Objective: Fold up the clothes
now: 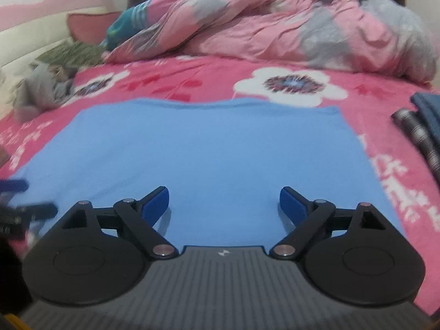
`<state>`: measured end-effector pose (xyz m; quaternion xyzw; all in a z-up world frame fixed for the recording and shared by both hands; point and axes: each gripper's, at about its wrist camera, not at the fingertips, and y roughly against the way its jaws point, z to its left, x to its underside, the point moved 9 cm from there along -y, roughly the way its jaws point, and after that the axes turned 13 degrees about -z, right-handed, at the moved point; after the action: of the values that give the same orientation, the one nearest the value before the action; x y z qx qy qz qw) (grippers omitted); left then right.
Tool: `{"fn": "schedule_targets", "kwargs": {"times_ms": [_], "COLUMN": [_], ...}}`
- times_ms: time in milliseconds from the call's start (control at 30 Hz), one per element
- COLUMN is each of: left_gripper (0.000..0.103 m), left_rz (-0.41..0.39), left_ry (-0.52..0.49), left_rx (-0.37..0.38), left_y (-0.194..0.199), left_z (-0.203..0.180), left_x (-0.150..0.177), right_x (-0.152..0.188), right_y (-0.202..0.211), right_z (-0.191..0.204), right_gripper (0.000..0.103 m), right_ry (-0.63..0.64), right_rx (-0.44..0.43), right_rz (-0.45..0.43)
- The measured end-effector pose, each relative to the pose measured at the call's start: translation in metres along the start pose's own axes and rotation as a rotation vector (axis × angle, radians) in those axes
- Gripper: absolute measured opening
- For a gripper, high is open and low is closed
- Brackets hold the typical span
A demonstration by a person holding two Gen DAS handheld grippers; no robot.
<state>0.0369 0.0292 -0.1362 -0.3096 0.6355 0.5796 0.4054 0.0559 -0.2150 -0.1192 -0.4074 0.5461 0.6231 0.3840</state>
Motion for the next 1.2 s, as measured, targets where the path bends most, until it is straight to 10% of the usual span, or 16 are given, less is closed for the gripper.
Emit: {"fn": "schedule_targets", "kwargs": {"times_ms": [1200], "left_gripper": [0.103], "left_rz": [0.082], "left_ry": [0.052], "left_rx": [-0.079], "left_y": [0.001], "left_z": [0.003], "left_x": [-0.009], "right_x": [0.018], "right_y": [-0.011], "right_z": [-0.001], "right_gripper": [0.102], "right_ry": [0.053], "right_rx": [0.045], "right_rz": [0.054]}}
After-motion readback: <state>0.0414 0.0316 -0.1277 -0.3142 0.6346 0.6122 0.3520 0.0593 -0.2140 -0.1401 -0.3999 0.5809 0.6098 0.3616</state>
